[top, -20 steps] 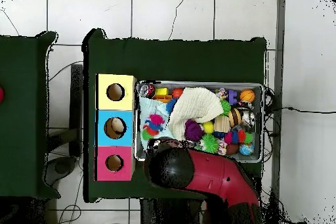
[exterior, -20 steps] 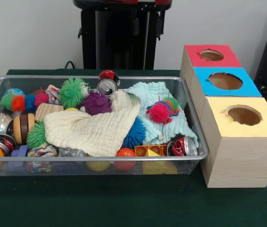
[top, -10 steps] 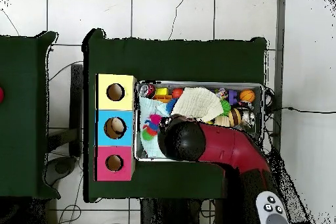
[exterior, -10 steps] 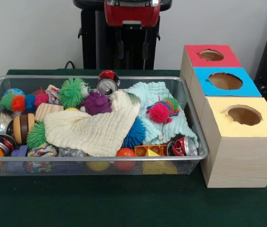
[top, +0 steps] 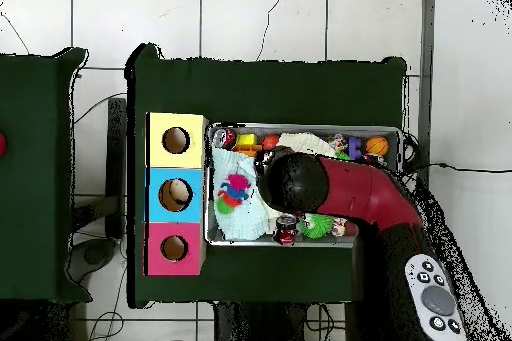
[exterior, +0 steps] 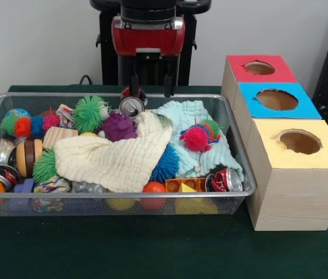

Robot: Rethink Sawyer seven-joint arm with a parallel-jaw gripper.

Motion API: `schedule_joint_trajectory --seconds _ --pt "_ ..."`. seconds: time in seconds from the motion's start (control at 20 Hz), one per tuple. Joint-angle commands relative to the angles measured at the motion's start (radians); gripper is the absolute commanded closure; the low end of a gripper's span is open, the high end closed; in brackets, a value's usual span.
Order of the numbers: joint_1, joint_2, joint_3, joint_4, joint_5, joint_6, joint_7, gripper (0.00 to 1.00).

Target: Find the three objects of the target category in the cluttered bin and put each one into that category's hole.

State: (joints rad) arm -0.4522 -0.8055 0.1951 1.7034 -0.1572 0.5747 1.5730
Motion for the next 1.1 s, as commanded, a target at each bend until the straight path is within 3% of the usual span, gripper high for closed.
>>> schedule_joint_trajectory --seconds 0.05,0.5,0.95,1.1 --pt "-0.046 0.049 0.094 -0.092 -0.068 0.109 -0.130 0.00" --pt "-0.062 0.044 0.116 -0.148 -0.056 0.184 -0.128 0.00" --pt "0.012 0.213 0.075 -0.311 -0.087 0.195 -0.051 0.00" --pt "0.012 0.287 0.090 -0.343 -0.085 0.166 -0.070 0.00"
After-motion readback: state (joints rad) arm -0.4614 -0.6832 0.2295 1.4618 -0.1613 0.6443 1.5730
